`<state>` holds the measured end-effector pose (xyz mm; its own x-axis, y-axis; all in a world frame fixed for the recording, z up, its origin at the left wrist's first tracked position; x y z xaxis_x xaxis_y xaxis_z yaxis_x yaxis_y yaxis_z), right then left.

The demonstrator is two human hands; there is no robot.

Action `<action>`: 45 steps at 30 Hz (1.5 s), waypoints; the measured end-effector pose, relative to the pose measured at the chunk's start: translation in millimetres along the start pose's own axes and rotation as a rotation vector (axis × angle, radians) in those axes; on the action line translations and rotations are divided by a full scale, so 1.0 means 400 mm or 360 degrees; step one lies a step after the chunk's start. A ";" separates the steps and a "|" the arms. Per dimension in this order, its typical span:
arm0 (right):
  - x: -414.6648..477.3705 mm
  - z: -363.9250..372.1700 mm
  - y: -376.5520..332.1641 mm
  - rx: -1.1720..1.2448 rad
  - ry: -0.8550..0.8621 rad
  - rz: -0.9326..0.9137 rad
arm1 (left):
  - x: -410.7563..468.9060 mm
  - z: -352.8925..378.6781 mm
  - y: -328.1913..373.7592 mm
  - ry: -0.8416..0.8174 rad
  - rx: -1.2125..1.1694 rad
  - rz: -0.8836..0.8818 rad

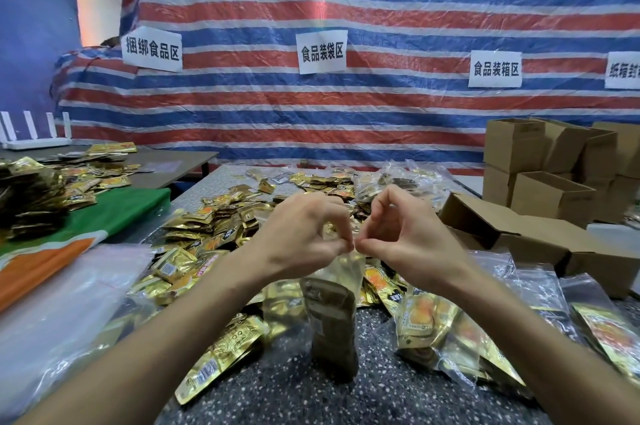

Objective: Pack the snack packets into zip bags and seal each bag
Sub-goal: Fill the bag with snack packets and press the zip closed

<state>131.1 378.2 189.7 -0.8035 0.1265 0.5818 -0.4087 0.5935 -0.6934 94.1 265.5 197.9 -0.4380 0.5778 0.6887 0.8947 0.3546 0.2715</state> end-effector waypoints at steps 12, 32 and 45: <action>0.000 -0.001 0.013 -0.0007 0.0015 0.0002 | -0.016 -0.025 -0.057 -0.0183 0.0087 -0.0049; -0.005 -0.025 0.027 0.0067 0.0052 0.0054 | -0.061 -0.064 -0.113 -0.0186 -0.0033 -0.0135; -0.005 -0.033 0.031 0.0115 0.0047 0.0070 | -0.071 -0.101 -0.168 -0.0023 -0.0193 -0.0320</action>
<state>133.3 396.0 185.5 -0.8088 0.1752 0.5613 -0.4041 0.5279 -0.7470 50.0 195.6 187.2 -0.6090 0.5152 0.6031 0.7929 0.3733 0.4817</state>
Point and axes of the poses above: each hand's wrist, its own x-axis towards the middle knuckle, its own z-axis out of the palm, y = z × x, the point moved 9 cm from there along x, towards the middle knuckle, and after that the axes turned 9 degrees about y, right-handed, at the moved point
